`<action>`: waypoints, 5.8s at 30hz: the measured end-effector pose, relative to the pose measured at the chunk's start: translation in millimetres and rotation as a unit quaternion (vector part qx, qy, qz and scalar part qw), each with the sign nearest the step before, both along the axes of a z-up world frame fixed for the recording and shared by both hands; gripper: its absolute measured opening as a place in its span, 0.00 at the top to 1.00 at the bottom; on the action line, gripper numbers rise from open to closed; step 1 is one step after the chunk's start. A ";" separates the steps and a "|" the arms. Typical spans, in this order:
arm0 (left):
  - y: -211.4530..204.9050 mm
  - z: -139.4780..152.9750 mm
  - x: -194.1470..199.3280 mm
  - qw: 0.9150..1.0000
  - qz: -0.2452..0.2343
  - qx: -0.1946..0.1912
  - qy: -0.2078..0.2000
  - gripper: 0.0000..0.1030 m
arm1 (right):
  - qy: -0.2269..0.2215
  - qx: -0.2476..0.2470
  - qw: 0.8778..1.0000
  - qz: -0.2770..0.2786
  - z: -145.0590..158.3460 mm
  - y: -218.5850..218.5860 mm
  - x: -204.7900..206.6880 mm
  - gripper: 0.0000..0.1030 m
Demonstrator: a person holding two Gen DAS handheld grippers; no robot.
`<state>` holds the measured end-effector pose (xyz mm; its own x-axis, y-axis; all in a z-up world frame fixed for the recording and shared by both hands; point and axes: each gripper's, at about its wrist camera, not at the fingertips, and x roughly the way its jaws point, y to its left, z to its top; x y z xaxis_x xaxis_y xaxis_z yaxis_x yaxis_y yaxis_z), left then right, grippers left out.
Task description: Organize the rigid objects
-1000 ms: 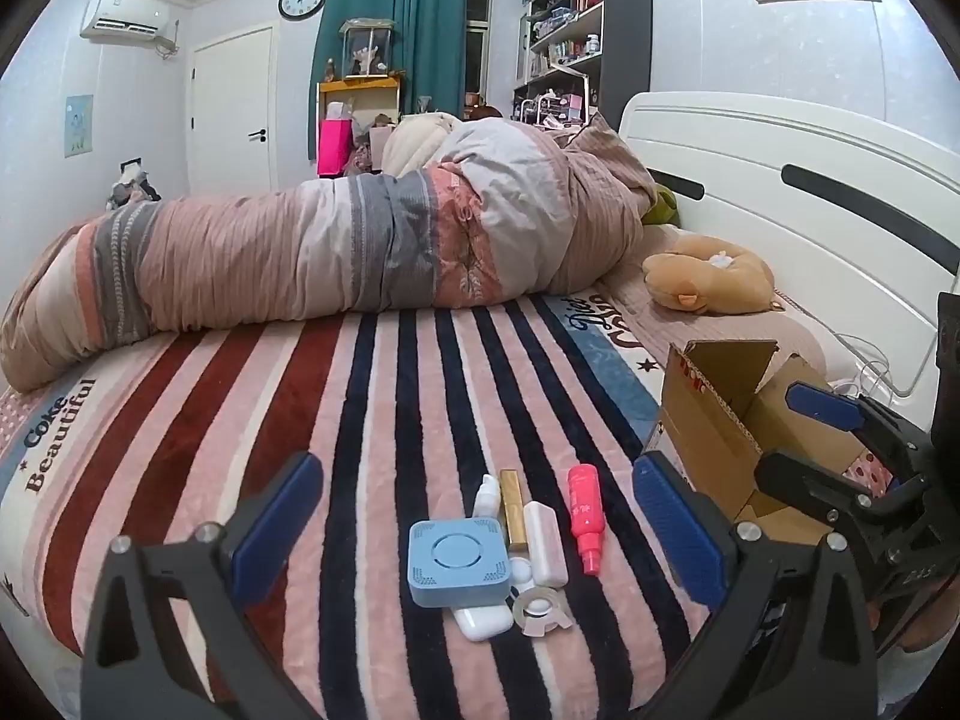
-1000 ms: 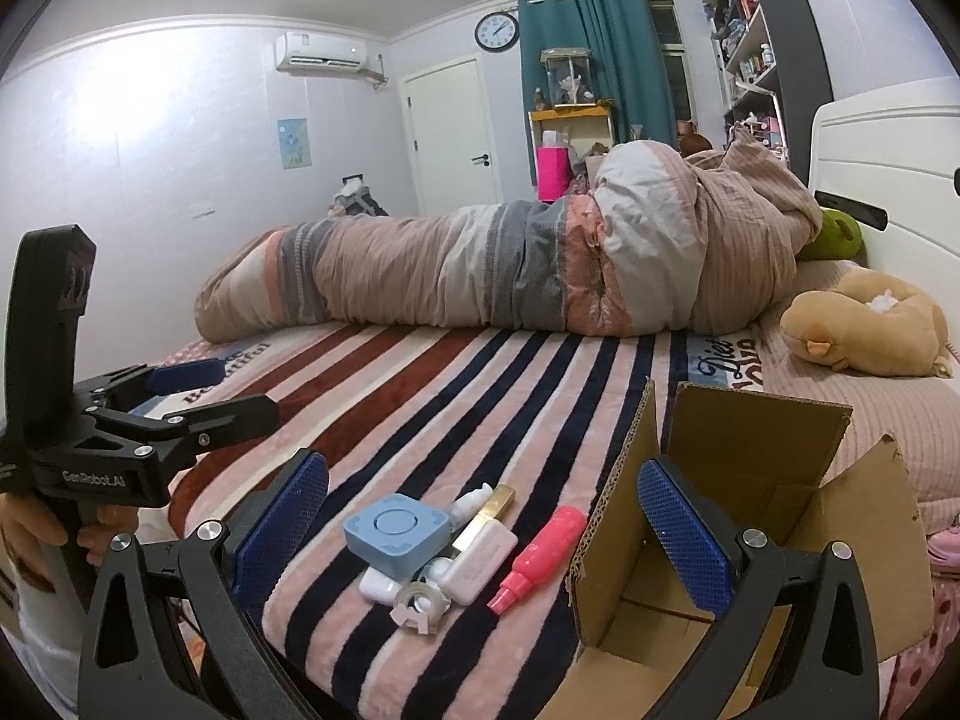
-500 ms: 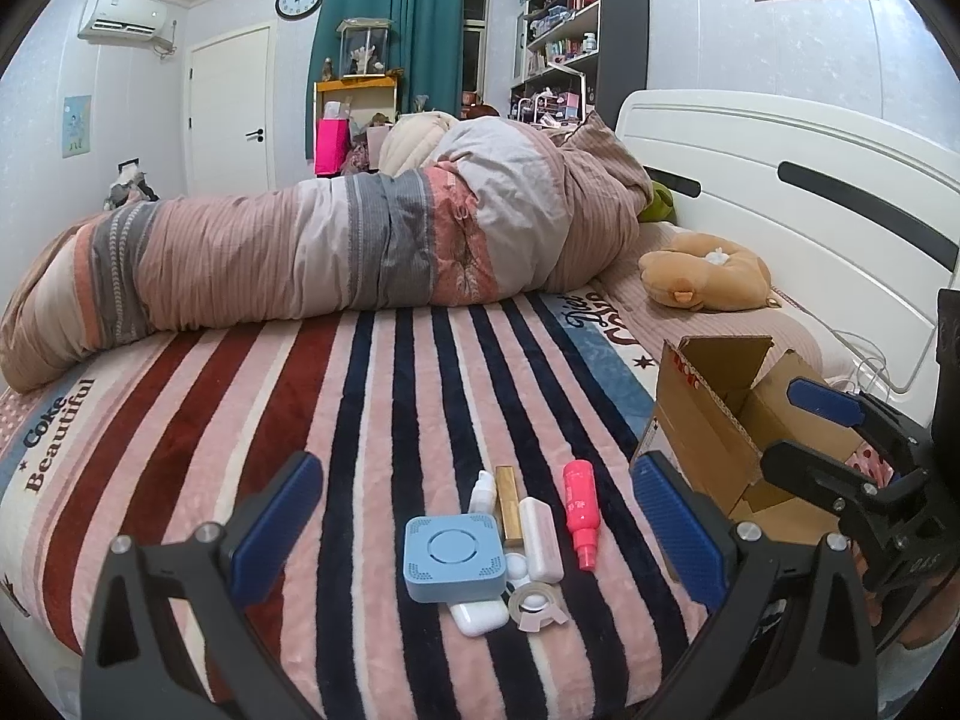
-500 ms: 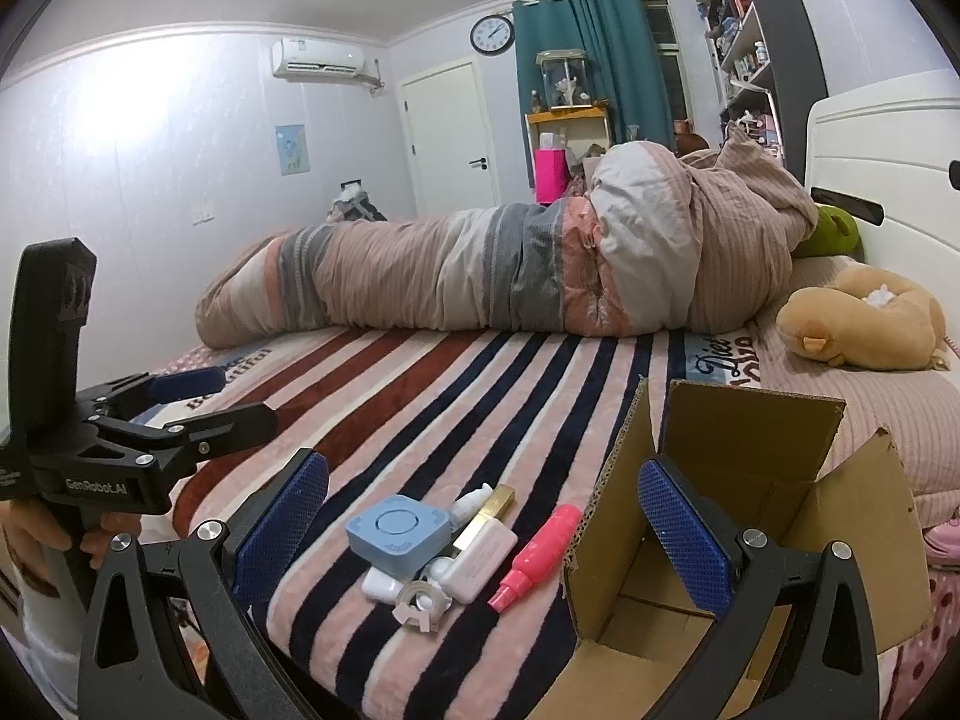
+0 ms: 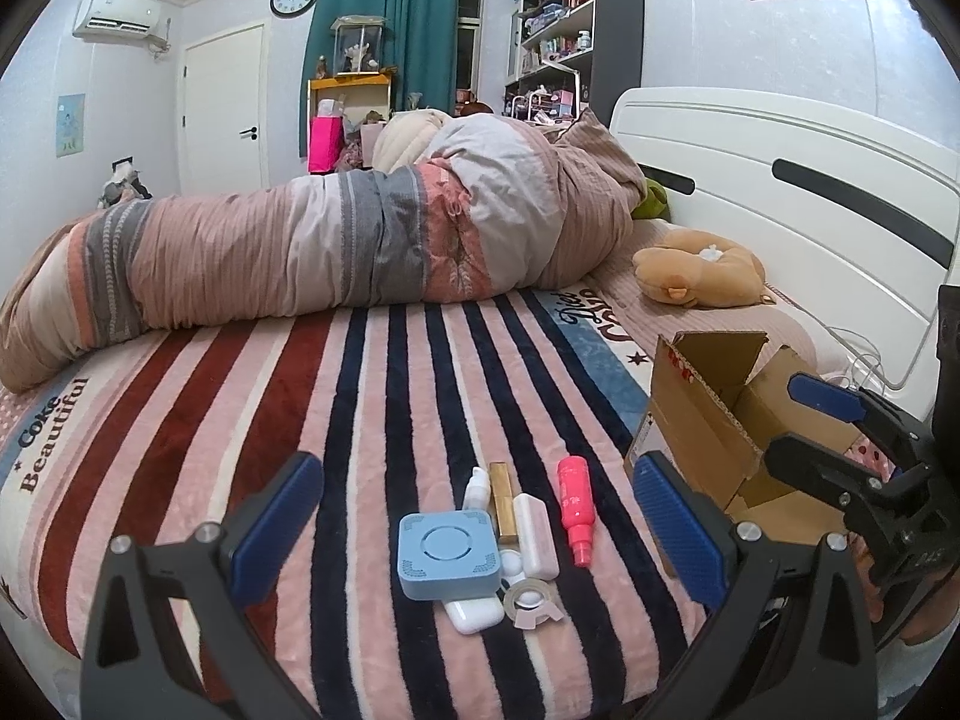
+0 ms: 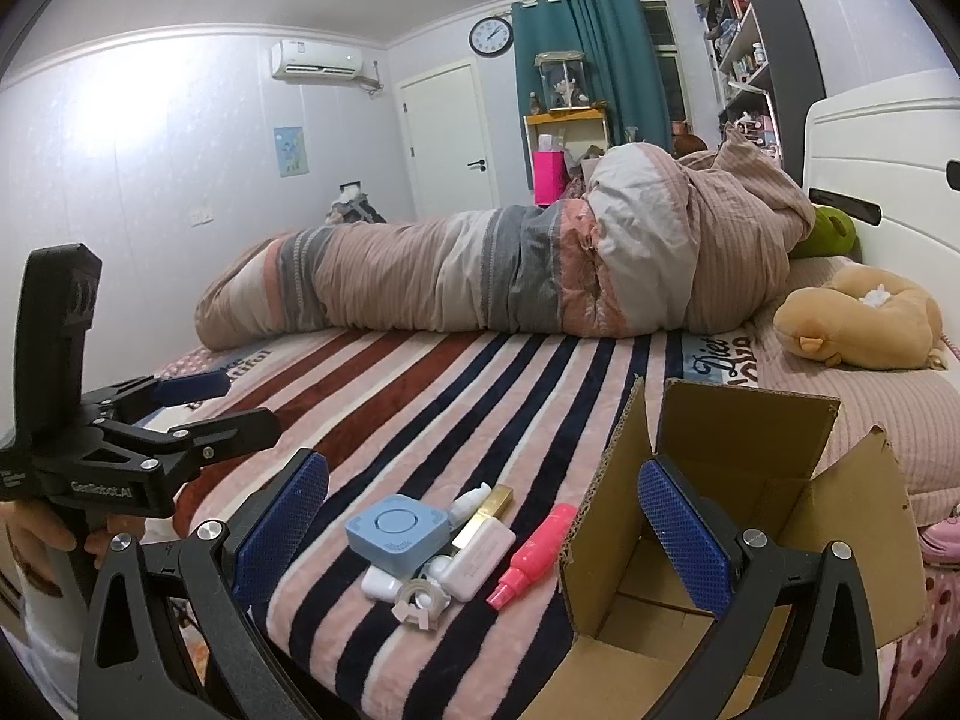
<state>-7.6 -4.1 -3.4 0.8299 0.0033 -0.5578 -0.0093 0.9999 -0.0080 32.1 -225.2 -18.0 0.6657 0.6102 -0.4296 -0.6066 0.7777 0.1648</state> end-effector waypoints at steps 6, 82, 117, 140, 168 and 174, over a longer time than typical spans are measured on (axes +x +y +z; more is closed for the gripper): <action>16.1 -1.3 6.9 1.000 0.009 0.022 0.008 0.01 | -0.014 -0.016 1.000 -0.009 5.6 11.1 -4.6 0.00; -114.0 18.2 141.0 0.895 -0.389 -0.179 0.124 0.73 | 0.008 -0.032 0.999 -0.008 16.0 -30.7 48.7 0.23; 74.6 -23.1 84.0 0.978 -0.148 -0.132 0.066 0.42 | 0.107 -0.058 0.987 0.107 -25.8 92.3 37.6 0.38; 102.9 -106.7 89.1 0.972 -0.124 -0.167 0.112 0.42 | 0.241 -0.101 0.961 -0.094 -163.7 73.4 116.9 0.52; 17.8 2.6 91.9 0.936 -0.285 -0.202 0.039 0.71 | 0.033 -0.051 0.995 0.075 -3.2 88.1 34.0 0.74; -45.1 51.8 84.3 0.933 -0.328 -0.145 -0.004 0.72 | -0.014 -0.021 0.998 0.056 35.7 24.8 19.1 0.74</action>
<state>76.7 -49.2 48.4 0.6044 -0.6576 -0.4497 0.6053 0.7460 -0.2775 51.2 -200.4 17.7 0.6055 0.6639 -0.4388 -0.6944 0.7101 0.1160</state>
